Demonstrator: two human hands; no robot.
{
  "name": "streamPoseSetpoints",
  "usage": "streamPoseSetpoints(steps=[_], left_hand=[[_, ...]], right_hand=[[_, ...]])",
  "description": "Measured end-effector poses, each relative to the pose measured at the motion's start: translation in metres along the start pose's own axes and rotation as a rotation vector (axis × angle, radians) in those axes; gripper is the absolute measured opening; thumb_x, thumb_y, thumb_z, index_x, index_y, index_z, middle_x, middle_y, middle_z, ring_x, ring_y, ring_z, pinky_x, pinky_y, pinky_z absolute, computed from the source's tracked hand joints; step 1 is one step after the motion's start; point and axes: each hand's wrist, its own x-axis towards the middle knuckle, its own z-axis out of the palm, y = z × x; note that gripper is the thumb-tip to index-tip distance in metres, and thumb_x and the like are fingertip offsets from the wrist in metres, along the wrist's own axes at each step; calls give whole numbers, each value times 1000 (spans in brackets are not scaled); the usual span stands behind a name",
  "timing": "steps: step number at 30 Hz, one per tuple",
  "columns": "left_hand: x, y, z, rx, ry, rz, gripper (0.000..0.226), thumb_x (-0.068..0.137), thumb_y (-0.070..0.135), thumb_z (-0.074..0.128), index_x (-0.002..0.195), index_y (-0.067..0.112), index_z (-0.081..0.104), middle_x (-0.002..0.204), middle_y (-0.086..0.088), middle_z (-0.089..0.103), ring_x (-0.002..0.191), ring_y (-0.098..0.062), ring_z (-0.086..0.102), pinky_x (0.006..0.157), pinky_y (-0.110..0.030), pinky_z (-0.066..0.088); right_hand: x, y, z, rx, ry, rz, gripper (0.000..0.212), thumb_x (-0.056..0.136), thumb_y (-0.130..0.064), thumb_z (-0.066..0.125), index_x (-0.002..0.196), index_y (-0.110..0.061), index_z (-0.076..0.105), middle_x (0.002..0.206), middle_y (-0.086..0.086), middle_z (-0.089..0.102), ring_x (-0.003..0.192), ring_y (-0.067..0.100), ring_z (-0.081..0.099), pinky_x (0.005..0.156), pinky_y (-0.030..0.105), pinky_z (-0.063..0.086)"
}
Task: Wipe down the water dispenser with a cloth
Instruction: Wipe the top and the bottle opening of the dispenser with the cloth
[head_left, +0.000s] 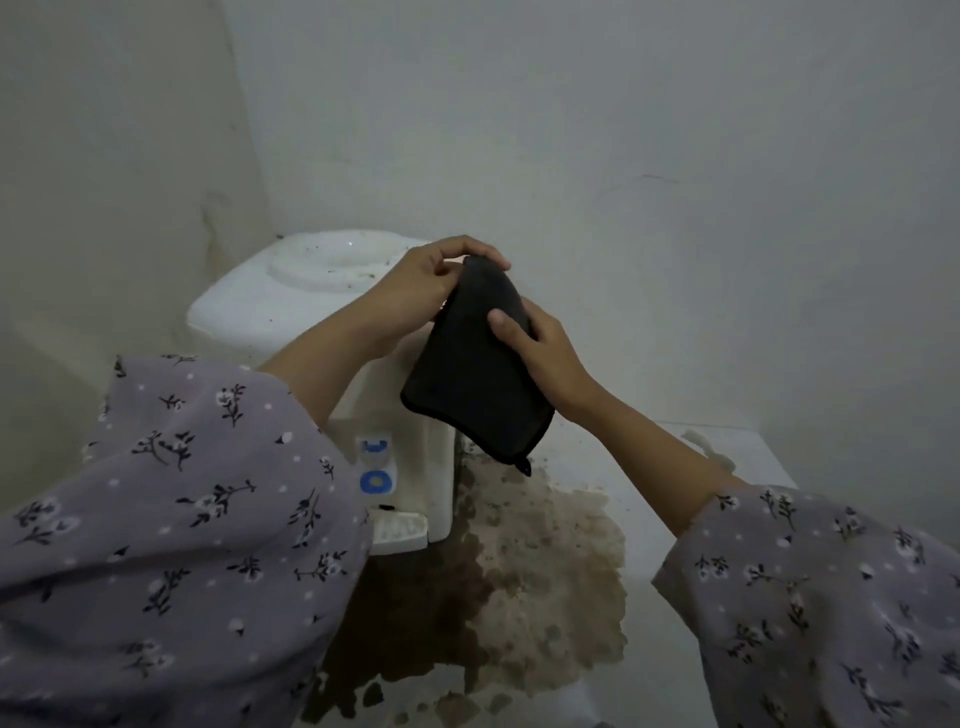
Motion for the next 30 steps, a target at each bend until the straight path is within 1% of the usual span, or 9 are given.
streamPoseSetpoints(steps=[5, 8, 11, 16, 20, 23, 25, 28, 30], left_hand=[[0, 3, -53, -32, 12, -10, 31, 98, 10, 40, 93, 31, 62, 81, 6, 65, 69, -5, 60, 59, -18, 49], [0, -2, -80, -112, 60, -24, 27, 96, 7, 43, 95, 28, 61, 68, 10, 63, 57, -1, 57, 55, -16, 46], [1, -10, -103, -120, 122, -34, 29, 95, 4, 44, 93, 27, 63, 76, 9, 65, 62, -2, 59, 57, -17, 48], [4, -38, -132, 263, 177, -7, 25, 90, 7, 52, 90, 29, 65, 92, 2, 69, 86, -14, 61, 70, -13, 46], [-5, -66, -153, 557, 247, 38, 22, 87, 19, 60, 89, 40, 61, 101, 11, 64, 106, -20, 53, 92, -40, 40], [-17, -82, -164, 730, 351, -1, 17, 90, 25, 55, 102, 35, 63, 117, 4, 58, 118, -26, 39, 91, -38, 30], [-23, -93, -167, 767, 381, -45, 19, 91, 26, 52, 106, 33, 62, 126, -2, 52, 122, -29, 35, 94, -38, 28], [-30, -107, -171, 732, 408, -102, 20, 91, 27, 51, 108, 31, 61, 129, -6, 45, 124, -30, 30, 98, -38, 24], [-33, -112, -171, 641, 432, -123, 19, 91, 27, 50, 107, 30, 60, 130, -6, 42, 125, -29, 29, 99, -38, 25]], right_hand=[[28, -36, 30, -40, 139, -94, 32, 101, -35, 34, 82, -14, 49, 76, -4, 48, 65, 2, 46, 66, 18, 40], [44, -50, 46, -87, 255, -124, 23, 100, -32, 41, 85, -18, 50, 76, -3, 50, 65, 1, 46, 65, 16, 40], [56, -54, 65, -261, 328, -165, 10, 95, -32, 50, 97, -22, 50, 72, -1, 50, 63, 6, 47, 63, 22, 41], [65, -35, 96, -777, 449, -217, 16, 93, -29, 52, 107, -20, 52, 97, 0, 47, 75, 14, 50, 61, 31, 47], [65, -20, 112, -1149, 649, -296, 4, 82, -15, 63, 80, -13, 64, 89, 11, 52, 78, 28, 48, 66, 36, 35], [62, -21, 118, -1410, 691, -280, 18, 83, -19, 59, 70, -11, 69, 89, 7, 59, 82, 30, 52, 73, 35, 23], [56, -24, 124, -1457, 617, -246, 39, 90, -30, 42, 74, -10, 71, 92, 6, 61, 89, 30, 53, 77, 36, 23], [44, -27, 141, -1358, 415, -84, 68, 91, -51, 14, 105, -10, 67, 118, 5, 58, 112, 27, 45, 92, 36, 19], [38, -22, 150, -1300, 379, -46, 79, 88, -58, 5, 129, -10, 52, 136, 4, 48, 125, 23, 38, 104, 36, 12]])
